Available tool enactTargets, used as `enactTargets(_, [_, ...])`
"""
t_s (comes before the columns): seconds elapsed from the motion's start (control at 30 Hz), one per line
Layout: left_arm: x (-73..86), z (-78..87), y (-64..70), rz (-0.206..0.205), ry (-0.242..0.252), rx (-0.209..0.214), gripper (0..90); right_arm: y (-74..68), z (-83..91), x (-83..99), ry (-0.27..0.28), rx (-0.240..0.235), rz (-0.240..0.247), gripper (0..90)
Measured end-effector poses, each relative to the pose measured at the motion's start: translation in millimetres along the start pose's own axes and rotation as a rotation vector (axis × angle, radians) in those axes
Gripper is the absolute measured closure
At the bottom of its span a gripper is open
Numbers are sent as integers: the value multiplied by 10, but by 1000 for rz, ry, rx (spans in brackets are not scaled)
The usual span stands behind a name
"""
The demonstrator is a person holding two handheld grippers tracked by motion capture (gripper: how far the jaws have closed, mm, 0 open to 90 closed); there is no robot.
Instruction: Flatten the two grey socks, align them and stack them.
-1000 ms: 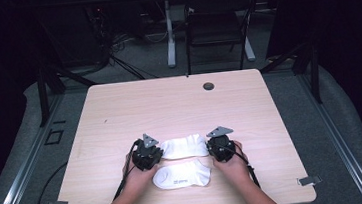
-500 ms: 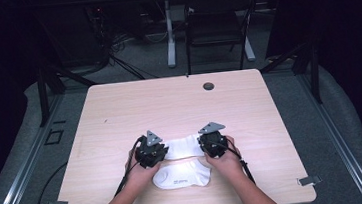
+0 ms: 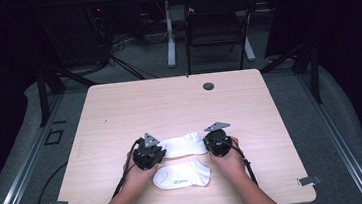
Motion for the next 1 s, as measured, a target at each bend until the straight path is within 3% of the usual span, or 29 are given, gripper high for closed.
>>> enactTargets(0.17, [32, 24, -16, 11, 9, 1, 760, -31, 26, 30, 7, 19, 5, 879])
enactTargets(0.5, [74, 74, -14, 15, 5, 14, 759, -40, 43, 52, 14, 2, -7, 874])
enactTargets(0.67, [57, 91, 8, 18, 15, 30, 717, -67, 50, 45, 17, -5, -15, 823])
enactTargets(0.87, [-9, 159, -8, 24, 56, 24, 654, -112, 112, 20, 39, -23, 1, 765])
enactTargets(1.0, [-37, 192, -67, 30, 52, 9, 624, -114, 166, -16, 67, -26, 0, 732])
Point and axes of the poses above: each handheld gripper's, and its own axes: z roughly backward along the jaws, x roughly out of its underside, y roughly to its right, the point moved 4 cm from there along -z, roughly forward along the jaws, and after that the axes turned 6 degrees about x, right-handed, at the moved point
